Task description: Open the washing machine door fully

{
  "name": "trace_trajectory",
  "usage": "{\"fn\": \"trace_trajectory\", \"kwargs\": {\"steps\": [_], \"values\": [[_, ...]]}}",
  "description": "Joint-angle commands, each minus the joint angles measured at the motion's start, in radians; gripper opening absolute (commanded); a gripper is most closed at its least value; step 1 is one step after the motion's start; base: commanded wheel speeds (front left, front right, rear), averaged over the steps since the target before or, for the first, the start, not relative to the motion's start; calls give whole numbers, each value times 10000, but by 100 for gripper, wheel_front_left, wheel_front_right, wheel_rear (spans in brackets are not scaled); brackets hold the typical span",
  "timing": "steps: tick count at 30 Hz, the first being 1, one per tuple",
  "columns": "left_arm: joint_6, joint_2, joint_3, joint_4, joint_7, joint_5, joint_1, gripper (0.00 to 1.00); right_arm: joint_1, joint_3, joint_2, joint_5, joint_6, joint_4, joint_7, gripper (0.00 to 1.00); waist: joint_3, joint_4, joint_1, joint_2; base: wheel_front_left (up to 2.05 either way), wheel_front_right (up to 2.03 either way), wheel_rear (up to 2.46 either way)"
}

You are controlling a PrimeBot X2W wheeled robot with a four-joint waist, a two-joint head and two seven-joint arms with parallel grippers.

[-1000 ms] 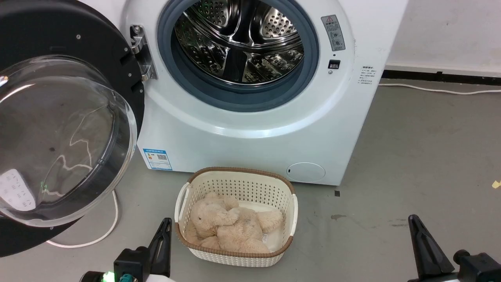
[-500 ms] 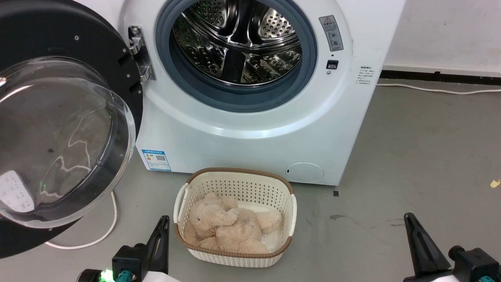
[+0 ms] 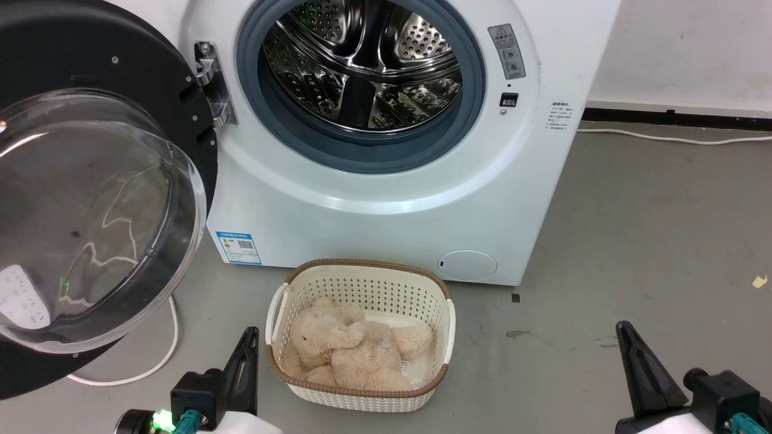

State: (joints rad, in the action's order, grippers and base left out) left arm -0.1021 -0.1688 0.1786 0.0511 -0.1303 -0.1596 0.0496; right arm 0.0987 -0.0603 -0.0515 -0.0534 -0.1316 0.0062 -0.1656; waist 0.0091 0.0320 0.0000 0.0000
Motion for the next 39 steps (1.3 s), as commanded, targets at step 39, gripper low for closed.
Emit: {"fn": "trace_trajectory", "kwargs": {"steps": [39], "values": [[522,611,-908,-278,662,835,-319,0,-555,306,9,306,6,-40,829,0,-44,-157,0,0,0,0,0]]}}
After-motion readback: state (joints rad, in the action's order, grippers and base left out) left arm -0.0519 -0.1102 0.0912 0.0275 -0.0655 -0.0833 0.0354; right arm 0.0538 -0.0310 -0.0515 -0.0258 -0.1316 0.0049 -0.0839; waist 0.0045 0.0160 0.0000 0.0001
